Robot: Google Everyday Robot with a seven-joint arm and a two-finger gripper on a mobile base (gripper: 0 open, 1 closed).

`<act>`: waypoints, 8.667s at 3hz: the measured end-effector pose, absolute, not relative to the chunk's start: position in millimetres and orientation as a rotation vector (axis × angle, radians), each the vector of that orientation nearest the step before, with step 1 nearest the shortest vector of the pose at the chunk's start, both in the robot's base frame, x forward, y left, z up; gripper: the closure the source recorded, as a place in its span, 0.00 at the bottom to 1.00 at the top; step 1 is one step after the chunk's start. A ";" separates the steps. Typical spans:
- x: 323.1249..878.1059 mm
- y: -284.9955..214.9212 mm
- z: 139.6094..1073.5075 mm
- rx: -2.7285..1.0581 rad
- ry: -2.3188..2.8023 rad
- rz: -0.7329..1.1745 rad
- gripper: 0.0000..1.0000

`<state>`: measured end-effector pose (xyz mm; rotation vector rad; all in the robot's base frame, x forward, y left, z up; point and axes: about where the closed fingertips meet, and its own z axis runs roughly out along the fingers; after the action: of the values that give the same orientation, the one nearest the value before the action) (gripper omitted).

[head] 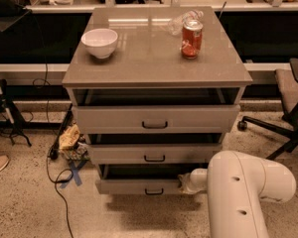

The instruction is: Open bottom drawer

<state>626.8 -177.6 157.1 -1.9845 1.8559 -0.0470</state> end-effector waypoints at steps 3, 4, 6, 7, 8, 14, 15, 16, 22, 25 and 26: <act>624.4 -177.8 155.5 -1.997 1.865 -0.040 1.00; 624.3 -177.9 155.6 -1.997 1.865 -0.040 1.00; 605.3 -184.4 154.3 -1.949 1.905 -0.036 1.00; 605.3 -184.3 154.3 -1.949 1.905 -0.036 1.00; 605.3 -184.3 154.3 -1.949 1.905 -0.036 0.81; 601.8 -182.0 154.9 -1.982 1.919 -0.007 0.00; 589.4 -188.9 154.9 -2.022 2.007 0.048 0.00; 579.3 -196.8 153.3 -2.033 2.088 0.076 0.00; 508.5 -204.9 151.4 -2.028 2.263 0.205 0.00; 475.2 -220.6 160.9 -1.959 2.249 0.194 0.73; 472.8 -221.9 162.4 -1.954 2.244 0.192 1.00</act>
Offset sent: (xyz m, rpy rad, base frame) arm -0.0061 -0.0032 -0.0096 -0.0320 0.0474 0.0065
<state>472.8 -221.9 162.4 -1.9535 2.2438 0.1919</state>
